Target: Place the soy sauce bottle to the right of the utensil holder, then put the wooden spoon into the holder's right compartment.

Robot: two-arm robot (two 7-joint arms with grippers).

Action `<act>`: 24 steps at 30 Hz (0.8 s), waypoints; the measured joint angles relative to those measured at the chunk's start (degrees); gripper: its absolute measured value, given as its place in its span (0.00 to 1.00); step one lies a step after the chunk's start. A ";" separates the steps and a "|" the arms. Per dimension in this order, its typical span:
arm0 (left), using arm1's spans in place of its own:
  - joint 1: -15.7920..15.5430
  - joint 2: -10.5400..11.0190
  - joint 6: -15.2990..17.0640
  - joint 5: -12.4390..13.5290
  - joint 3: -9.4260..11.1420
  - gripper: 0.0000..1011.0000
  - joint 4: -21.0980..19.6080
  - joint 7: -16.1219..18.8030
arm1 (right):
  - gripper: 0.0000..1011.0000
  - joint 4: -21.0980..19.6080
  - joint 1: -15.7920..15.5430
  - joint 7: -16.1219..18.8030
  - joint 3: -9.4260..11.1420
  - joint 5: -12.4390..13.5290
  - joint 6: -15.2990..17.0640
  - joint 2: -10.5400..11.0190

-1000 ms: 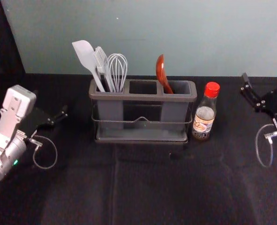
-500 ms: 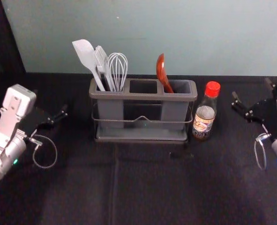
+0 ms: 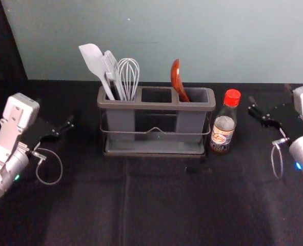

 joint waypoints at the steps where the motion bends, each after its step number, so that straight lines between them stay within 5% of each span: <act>1: 0.00 0.00 0.00 0.00 0.00 0.99 0.00 0.00 | 0.99 0.40 0.65 0.07 -0.48 0.17 0.40 -0.08; 9: 0.00 0.00 0.00 0.00 0.00 0.99 0.00 0.00 | 0.99 2.35 2.51 0.83 -1.95 0.50 1.03 -0.06; 24: 0.00 0.00 0.00 0.00 0.00 0.99 0.00 0.00 | 0.99 2.08 2.24 0.86 -1.69 0.56 1.03 -0.05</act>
